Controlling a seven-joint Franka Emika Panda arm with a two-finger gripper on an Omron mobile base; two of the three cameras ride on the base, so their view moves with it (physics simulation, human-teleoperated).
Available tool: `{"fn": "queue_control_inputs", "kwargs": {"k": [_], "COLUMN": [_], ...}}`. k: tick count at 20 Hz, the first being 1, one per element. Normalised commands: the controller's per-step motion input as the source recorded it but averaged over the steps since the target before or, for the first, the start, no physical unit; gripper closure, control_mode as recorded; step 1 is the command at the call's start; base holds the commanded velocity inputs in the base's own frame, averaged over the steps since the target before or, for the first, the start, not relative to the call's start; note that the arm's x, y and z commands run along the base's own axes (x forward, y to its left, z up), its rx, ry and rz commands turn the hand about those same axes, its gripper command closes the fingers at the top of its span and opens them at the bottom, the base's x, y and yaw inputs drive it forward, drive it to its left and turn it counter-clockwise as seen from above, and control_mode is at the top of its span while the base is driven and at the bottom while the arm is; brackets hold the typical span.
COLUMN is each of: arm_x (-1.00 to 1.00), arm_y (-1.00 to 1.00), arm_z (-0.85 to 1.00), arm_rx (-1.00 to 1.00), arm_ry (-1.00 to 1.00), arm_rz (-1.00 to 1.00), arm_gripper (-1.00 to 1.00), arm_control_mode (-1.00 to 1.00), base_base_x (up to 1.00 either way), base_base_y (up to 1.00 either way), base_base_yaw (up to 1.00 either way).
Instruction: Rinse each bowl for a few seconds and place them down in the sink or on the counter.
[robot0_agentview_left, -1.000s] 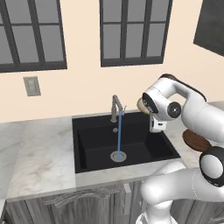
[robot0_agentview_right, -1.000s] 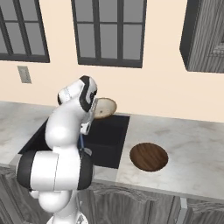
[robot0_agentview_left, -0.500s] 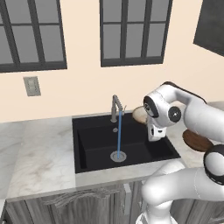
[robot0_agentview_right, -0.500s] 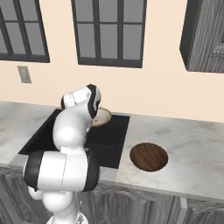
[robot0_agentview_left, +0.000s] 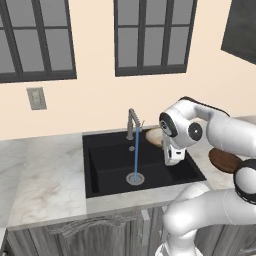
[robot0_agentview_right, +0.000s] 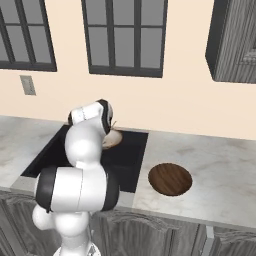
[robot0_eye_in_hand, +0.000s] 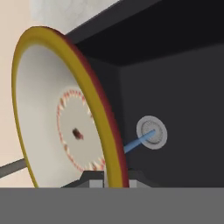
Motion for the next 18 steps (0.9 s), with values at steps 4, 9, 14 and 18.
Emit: {"fn": "queue_control_inputs", "kwargs": {"k": [4,9,14,18], "arm_x": [0.11,0.03,0.00,0.03], "arm_y": [0.17,0.13,0.09,0.06], "arm_z": [-0.14,-0.11,-0.12,-0.22], "arm_rx": [-0.08,-0.06,0.00,0.02], "arm_ry": [0.14,0.09,0.02,0.00], "arm_rz": [0.00,0.00,0.01,0.02], "arm_gripper": [1.00,1.00,1.00,1.00], "arm_control_mode": [-1.00,-1.00,-1.00,-1.00], "base_base_x": [0.00,0.00,0.00,0.00], "base_base_y": [0.00,0.00,0.00,0.00], "base_base_yaw": [0.00,0.00,0.00,0.00]}}
